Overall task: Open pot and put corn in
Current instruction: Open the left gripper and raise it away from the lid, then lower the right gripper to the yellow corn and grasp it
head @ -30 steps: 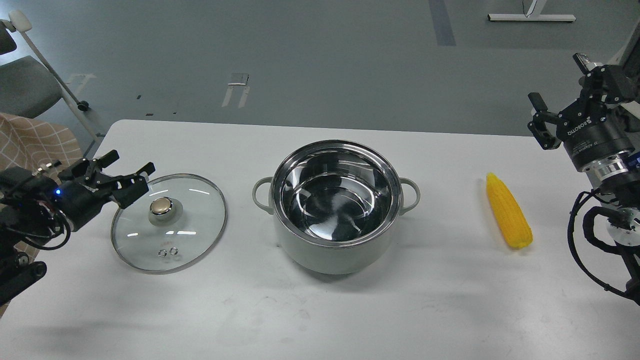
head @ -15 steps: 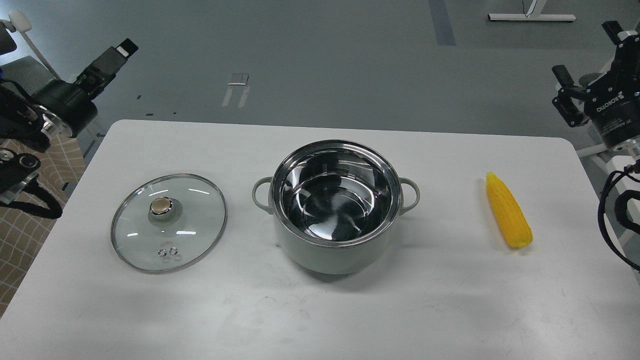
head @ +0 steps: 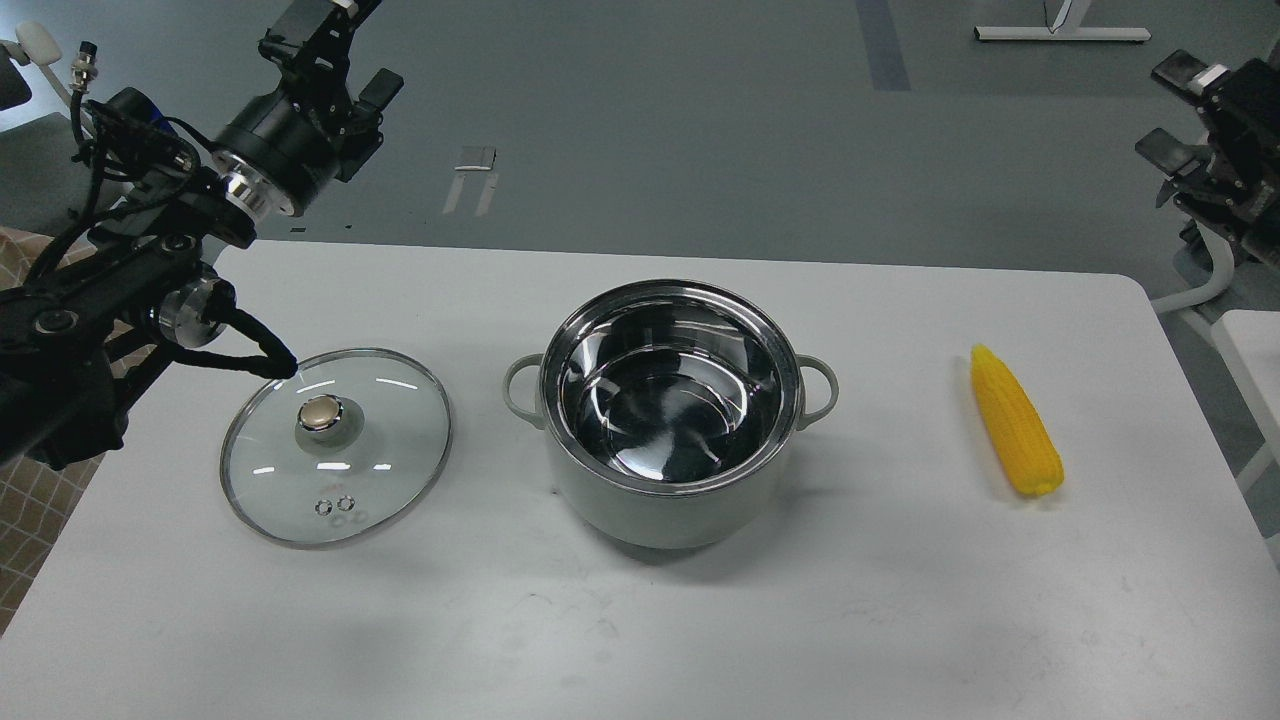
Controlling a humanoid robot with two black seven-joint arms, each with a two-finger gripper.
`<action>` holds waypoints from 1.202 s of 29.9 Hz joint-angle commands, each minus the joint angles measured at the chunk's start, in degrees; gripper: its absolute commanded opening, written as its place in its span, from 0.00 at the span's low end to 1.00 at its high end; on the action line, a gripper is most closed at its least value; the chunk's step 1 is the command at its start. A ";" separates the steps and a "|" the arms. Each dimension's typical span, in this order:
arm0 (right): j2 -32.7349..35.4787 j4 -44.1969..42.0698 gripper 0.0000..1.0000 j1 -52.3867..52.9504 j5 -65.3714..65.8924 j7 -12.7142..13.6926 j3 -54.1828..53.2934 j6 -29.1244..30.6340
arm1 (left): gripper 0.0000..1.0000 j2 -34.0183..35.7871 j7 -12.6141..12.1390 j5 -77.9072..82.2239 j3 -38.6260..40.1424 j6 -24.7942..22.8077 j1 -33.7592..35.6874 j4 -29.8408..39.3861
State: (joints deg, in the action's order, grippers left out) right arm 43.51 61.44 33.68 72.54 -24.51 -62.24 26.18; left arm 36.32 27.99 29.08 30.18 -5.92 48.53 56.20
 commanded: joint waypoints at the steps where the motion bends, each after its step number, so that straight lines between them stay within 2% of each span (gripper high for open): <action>1: -0.18 0.78 1.00 -0.02 17.05 -0.71 3.25 -2.27 | 0.97 -0.63 0.01 0.01 0.06 0.12 -0.01 -0.04; 5: -0.80 0.08 1.00 -0.02 31.06 -0.71 4.41 -3.51 | 0.97 -0.81 0.01 0.10 0.06 0.12 -0.01 -0.04; 7: -3.25 -1.14 1.00 -0.55 38.09 -0.71 4.58 -3.77 | 0.97 -0.72 0.01 0.10 0.06 0.12 -0.01 0.05; 10: -4.84 -3.68 1.00 -1.34 41.09 -0.71 4.67 -3.86 | 0.97 -0.72 0.01 0.10 0.06 0.04 -0.01 0.14; 17: -5.19 -7.13 1.00 -4.59 42.24 -1.59 4.85 -4.12 | 0.97 -0.98 0.01 0.01 0.14 0.12 -0.01 0.40; 22: -6.95 -8.97 1.00 -5.12 48.05 -1.59 6.78 -7.28 | 0.97 -1.42 0.01 0.10 0.32 0.12 -0.01 0.40; 36: -12.49 -14.42 1.00 -5.29 48.66 -1.59 8.80 -7.55 | 0.97 -1.51 0.01 0.01 0.32 0.21 -0.01 0.66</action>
State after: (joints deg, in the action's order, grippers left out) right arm 32.09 47.75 28.41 120.98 -26.11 -53.54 18.64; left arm 34.70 28.00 29.09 30.53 -5.71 48.52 56.88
